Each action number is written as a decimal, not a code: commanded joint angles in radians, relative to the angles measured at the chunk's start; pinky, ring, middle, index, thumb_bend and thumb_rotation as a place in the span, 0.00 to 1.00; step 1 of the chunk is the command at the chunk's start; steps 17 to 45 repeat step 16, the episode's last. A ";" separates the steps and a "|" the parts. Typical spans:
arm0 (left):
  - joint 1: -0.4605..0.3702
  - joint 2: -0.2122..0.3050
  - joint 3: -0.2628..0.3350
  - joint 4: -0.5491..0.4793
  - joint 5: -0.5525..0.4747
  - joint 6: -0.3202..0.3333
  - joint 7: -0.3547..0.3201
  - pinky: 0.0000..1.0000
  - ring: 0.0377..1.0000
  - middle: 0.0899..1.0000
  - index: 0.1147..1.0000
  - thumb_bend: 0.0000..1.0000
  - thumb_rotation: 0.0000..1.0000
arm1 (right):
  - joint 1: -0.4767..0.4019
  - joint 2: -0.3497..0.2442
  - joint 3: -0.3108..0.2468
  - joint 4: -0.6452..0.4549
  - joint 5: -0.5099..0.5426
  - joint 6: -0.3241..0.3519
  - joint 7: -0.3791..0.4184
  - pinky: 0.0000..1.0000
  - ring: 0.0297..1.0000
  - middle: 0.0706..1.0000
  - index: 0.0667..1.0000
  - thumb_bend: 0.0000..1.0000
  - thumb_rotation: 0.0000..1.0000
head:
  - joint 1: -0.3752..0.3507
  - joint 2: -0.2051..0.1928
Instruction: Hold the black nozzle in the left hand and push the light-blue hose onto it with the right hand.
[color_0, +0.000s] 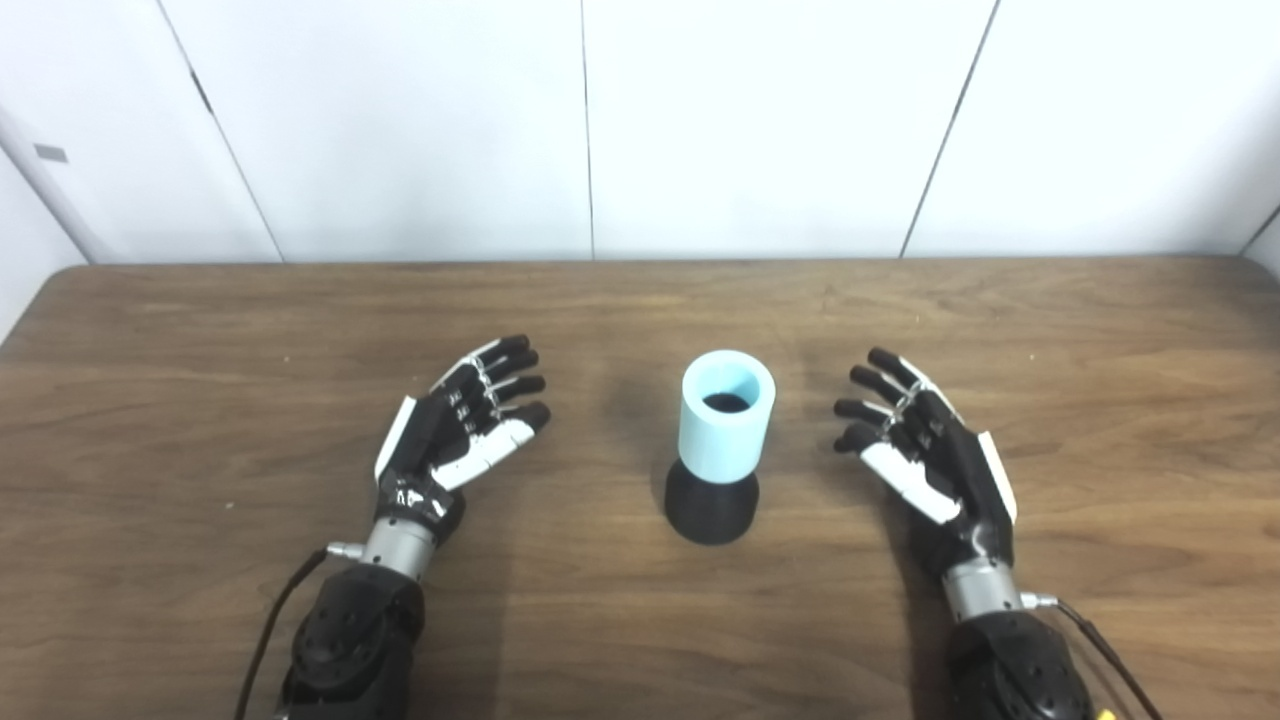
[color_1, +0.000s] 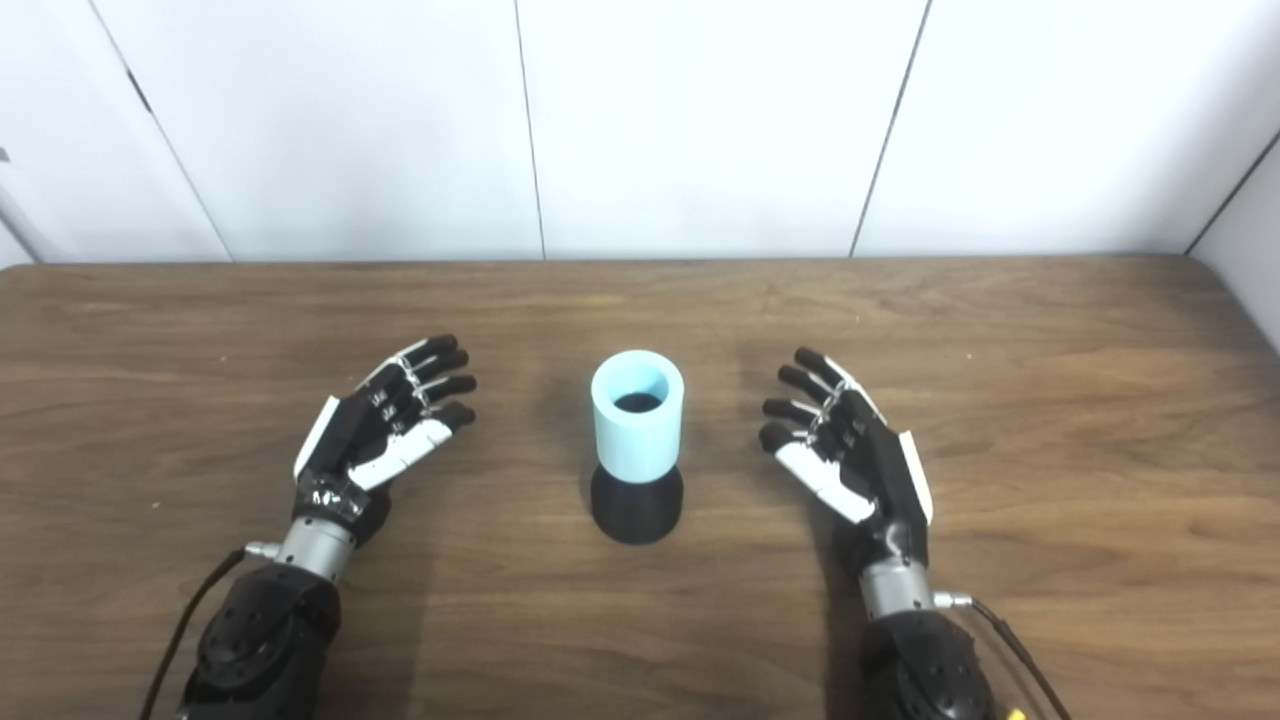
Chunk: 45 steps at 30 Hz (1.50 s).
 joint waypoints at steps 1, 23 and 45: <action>0.033 -0.004 -0.008 0.015 -0.003 -0.014 -0.007 0.68 0.78 0.80 0.77 0.76 0.19 | -0.003 -0.003 -0.001 0.008 0.018 -0.068 0.015 0.49 0.66 0.77 0.77 0.69 0.29 | 0.000 0.001; 0.037 0.015 -0.020 0.047 -0.020 -0.022 -0.047 0.67 0.79 0.81 0.78 0.75 0.18 | 0.012 0.003 -0.004 0.011 0.054 -0.061 0.010 0.50 0.67 0.78 0.78 0.69 0.24 | -0.015 -0.005; 0.037 0.015 -0.020 0.047 -0.020 -0.022 -0.047 0.67 0.79 0.81 0.78 0.75 0.18 | 0.012 0.003 -0.004 0.011 0.054 -0.061 0.010 0.50 0.67 0.78 0.78 0.69 0.24 | -0.015 -0.005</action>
